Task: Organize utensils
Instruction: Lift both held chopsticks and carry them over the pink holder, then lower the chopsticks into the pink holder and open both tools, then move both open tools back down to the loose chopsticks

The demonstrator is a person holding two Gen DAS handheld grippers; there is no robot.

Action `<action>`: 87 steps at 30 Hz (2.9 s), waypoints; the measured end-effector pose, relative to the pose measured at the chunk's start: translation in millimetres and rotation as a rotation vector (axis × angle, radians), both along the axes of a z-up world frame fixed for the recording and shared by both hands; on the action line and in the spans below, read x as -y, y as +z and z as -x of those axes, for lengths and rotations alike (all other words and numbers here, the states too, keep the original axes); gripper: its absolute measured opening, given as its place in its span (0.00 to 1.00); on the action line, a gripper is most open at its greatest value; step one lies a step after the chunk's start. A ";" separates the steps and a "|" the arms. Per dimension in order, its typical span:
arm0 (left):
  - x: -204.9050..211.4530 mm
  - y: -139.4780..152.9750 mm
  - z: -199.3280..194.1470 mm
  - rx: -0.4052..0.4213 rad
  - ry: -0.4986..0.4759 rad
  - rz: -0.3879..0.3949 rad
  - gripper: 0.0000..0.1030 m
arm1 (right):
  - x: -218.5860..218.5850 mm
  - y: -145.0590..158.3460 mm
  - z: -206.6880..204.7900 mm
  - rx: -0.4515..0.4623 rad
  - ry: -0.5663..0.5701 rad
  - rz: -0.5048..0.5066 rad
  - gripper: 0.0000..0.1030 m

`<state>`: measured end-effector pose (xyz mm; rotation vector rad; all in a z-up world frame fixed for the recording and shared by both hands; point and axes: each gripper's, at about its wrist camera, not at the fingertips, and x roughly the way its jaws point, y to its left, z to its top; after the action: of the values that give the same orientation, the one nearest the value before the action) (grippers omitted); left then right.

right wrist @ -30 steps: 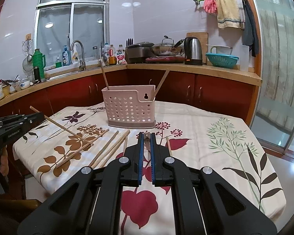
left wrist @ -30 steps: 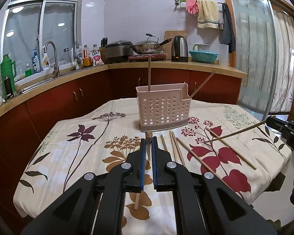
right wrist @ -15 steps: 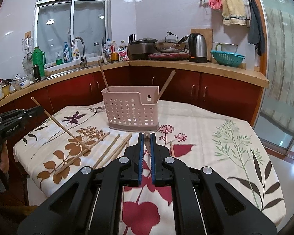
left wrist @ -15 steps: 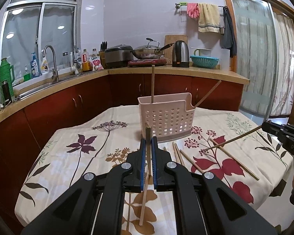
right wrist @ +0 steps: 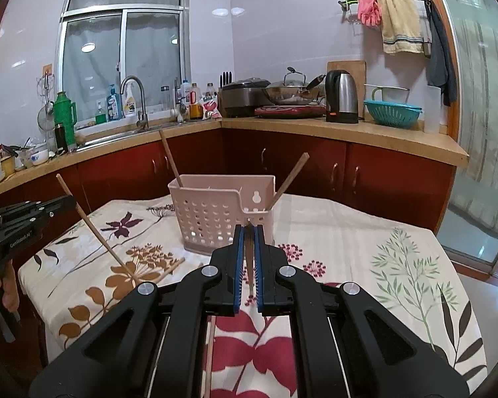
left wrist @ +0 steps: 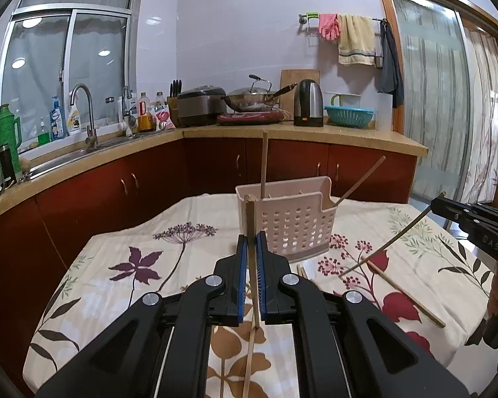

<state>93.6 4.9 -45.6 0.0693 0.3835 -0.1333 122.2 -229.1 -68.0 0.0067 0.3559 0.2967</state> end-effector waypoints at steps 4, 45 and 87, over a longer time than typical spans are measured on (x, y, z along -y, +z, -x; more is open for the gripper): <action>0.3 9.0 -1.4 0.025 -0.003 0.005 0.06 | 1.6 7.1 -1.5 0.018 0.001 -0.011 0.06; -0.3 119.0 -101.4 0.386 -0.040 0.037 0.06 | -4.1 98.6 -109.0 0.236 0.062 -0.105 0.06; -17.3 -25.3 -40.0 0.006 0.054 0.046 0.69 | 8.1 -22.6 -16.1 0.011 -0.014 -0.069 0.29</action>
<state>133.6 22.3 -71.0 0.0144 0.3756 -0.0888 138.3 -237.2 -90.6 0.0757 0.3348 0.2952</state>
